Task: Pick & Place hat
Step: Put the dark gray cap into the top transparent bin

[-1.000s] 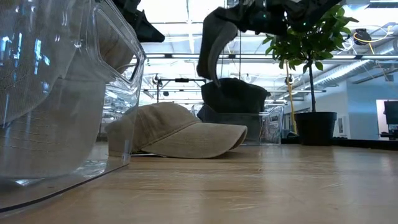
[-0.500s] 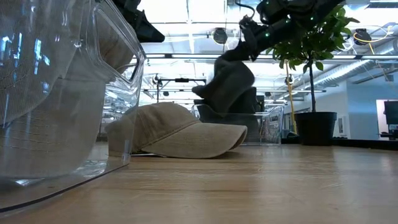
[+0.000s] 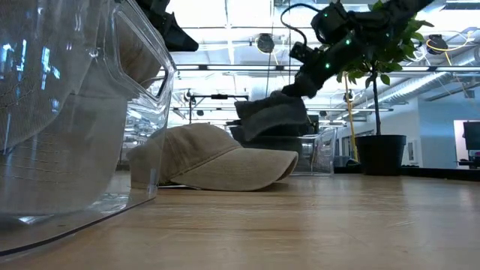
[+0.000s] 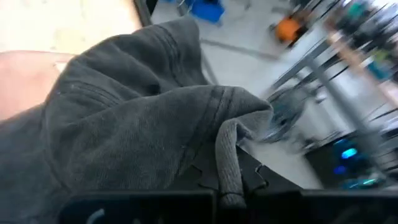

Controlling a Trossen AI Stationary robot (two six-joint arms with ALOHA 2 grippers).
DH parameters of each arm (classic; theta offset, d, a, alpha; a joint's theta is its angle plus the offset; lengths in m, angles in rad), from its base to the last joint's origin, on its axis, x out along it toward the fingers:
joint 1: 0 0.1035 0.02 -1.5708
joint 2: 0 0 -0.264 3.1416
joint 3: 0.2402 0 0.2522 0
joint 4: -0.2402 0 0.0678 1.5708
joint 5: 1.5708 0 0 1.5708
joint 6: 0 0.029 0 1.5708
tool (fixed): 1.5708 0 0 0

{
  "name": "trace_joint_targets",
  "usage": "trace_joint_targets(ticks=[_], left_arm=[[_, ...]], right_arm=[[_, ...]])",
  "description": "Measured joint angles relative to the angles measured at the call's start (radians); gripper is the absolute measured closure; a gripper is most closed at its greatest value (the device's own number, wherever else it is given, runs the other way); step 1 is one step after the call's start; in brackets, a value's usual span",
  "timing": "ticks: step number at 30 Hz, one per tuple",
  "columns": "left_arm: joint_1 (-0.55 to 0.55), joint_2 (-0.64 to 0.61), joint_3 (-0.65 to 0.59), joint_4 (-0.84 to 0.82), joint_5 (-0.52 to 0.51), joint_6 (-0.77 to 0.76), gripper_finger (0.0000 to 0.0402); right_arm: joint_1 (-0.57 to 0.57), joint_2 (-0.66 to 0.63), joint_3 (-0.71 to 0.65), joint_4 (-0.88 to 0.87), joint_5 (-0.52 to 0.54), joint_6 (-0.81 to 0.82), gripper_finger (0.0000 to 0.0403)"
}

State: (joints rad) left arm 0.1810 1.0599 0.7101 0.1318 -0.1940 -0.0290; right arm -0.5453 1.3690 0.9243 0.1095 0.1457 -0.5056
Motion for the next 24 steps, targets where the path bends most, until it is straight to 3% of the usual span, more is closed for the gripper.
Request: trace_joint_targets(ticks=[8,17,24], left_arm=[[0.0,0.0,0.0,0.0,0.0,-0.007,0.0392],[0.0,0.0,0.0,0.0,0.0,-0.022,0.0392],[0.0,0.0,0.0,0.0,0.0,-0.025,0.0392]], right_arm=[[0.079,-0.01,-0.151,0.463,0.114,-0.306,0.04],[0.14,-0.019,-0.3,0.567,0.116,-0.491,0.0401],[0.143,-0.018,-0.363,0.783,0.115,-0.706,0.0398]])
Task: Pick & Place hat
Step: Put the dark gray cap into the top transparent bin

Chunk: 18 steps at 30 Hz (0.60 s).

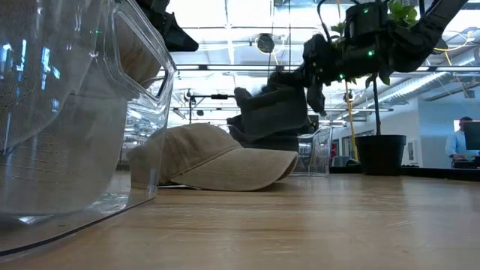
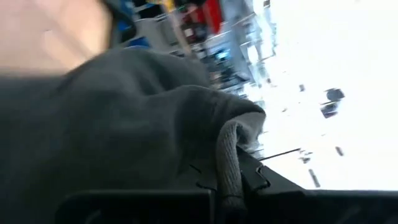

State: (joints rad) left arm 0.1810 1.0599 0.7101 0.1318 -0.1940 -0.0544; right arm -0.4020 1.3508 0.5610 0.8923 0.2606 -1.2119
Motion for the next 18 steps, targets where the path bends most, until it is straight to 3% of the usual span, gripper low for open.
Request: trace_joint_targets(ticks=[12,18], left_arm=[[0.0,0.0,0.0,0.001,0.002,-0.066,0.0398],[0.0,0.0,0.0,0.001,0.002,-0.087,0.039]], right_arm=[[0.027,0.0,0.008,-0.029,-0.003,-0.199,0.0397],[0.064,0.0,0.009,-0.118,0.001,-0.088,0.04]])
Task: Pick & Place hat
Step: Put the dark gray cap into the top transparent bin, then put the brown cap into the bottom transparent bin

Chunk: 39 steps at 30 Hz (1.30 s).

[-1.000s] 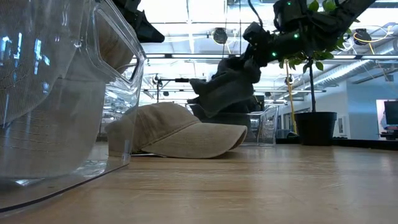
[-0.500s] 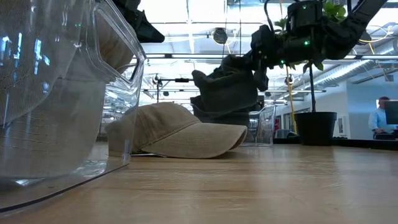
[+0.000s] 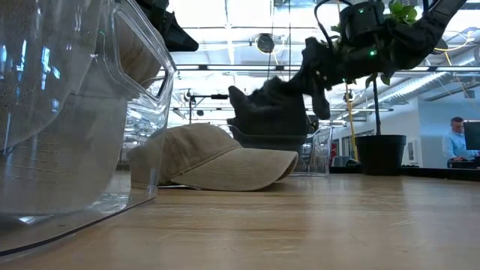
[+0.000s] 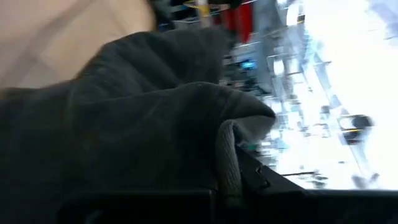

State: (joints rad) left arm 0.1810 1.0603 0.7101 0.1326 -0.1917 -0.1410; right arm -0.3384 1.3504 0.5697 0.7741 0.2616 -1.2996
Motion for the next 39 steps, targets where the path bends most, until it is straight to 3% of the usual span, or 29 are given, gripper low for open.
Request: trace_joint_targets(ticks=[5,10,19,25,29,34,39], left_arm=[[0.0,0.0,0.0,0.0,0.0,-0.001,0.0396],[0.0,0.0,0.0,0.0,0.001,0.001,0.039],[0.0,0.0,0.0,-0.001,-0.01,0.032,0.0387],[0.0,0.0,0.0,-0.001,-0.011,0.033,0.0396],[0.0,0.0,0.0,-0.001,-0.011,0.033,0.0385],[0.0,0.0,0.0,-0.002,-0.011,0.039,0.0397],[0.0,0.0,0.0,-0.002,-0.011,0.065,0.0385]], right_arm=[[0.007,0.0,-0.011,-0.145,0.049,0.158,0.0398],[0.006,0.0,-0.059,-0.143,0.173,0.315,0.0396],[0.006,-0.005,-0.084,-0.132,0.262,0.477,0.0365],[0.006,-0.039,-0.084,-0.133,0.262,0.536,0.0312],[0.006,-0.069,-0.084,-0.135,0.262,0.536,0.0264],[0.006,-0.112,-0.084,-0.144,0.264,0.589,0.0201],[0.008,-0.176,-0.084,-0.281,0.263,0.712,0.0153]])
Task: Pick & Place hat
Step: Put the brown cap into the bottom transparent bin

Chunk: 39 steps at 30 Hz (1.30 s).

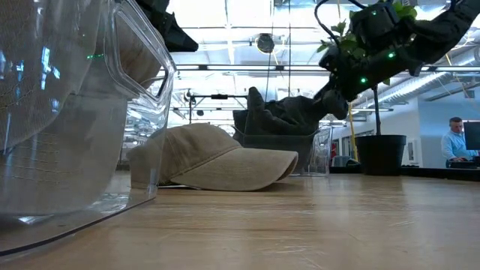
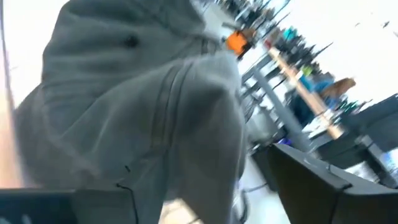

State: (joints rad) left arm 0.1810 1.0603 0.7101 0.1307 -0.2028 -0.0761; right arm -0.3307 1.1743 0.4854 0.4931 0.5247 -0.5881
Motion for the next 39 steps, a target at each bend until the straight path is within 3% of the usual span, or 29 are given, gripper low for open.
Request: trace_joint_targets(ticks=[7,12,18,24,26,31,39], left_arm=[[0.0,0.0,0.0,-0.003,0.024,0.053,0.0397],[-0.004,0.0,0.0,-0.007,0.037,0.072,0.0386],[-0.006,0.0,0.0,-0.036,0.13,0.139,0.0398],[-0.006,0.0,0.0,-0.094,0.135,0.178,0.0391],[-0.006,0.0,0.0,-0.102,0.135,0.18,0.0397],[-0.006,0.0,0.0,-0.105,0.135,0.171,0.0384],[-0.006,0.0,0.0,-0.106,0.164,0.048,0.0346]], right_arm=[[0.066,-0.134,0.0,-0.187,0.002,0.25,0.0131],[0.184,-0.242,0.0,-0.212,0.046,0.391,0.015],[0.392,-0.286,0.037,-0.239,0.161,0.59,0.0234],[0.568,-0.137,0.223,-0.378,0.291,0.663,0.0364],[0.596,-0.07,0.29,-0.42,0.287,0.673,0.0392],[0.629,0.06,0.418,-0.653,0.262,0.915,0.039],[0.635,0.123,0.447,-1.042,-0.026,1.446,0.0401]])
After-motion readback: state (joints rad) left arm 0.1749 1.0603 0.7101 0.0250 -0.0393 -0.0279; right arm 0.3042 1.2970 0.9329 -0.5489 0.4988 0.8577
